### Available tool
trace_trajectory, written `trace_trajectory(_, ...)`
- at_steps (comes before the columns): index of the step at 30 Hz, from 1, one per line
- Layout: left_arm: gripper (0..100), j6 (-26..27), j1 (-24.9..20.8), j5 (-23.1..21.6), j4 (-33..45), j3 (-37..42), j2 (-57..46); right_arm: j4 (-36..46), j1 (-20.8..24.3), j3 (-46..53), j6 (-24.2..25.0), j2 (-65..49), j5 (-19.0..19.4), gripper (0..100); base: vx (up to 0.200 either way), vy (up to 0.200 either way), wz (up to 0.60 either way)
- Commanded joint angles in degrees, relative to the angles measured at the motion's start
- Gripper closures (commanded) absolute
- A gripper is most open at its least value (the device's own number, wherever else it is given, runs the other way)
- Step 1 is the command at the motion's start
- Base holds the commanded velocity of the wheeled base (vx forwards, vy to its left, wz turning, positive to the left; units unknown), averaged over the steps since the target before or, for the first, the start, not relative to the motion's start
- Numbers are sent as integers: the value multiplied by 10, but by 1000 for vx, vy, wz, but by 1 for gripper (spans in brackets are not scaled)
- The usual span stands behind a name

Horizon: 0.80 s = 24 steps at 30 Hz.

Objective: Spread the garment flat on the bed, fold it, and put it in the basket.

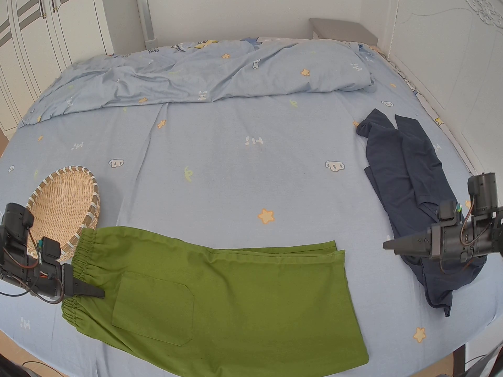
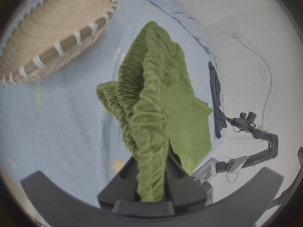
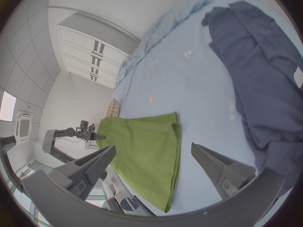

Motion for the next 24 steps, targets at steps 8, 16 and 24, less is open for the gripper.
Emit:
trace_trajectory(8, 100, 16, 14, 66, 80, -82, -101, 87, 6, -77, 15, -83, -14, 0, 0, 0, 0)
trace_trajectory(16, 100, 8, -59, 121, 127, -108, -124, 87, 8, -78, 15, -84, -15, 0, 0, 0, 0)
trace_trajectory(24, 100, -90, -244, 213, 135, -150, -123, 88, 7, -79, 14, -84, -17, 0, 0, 0, 0)
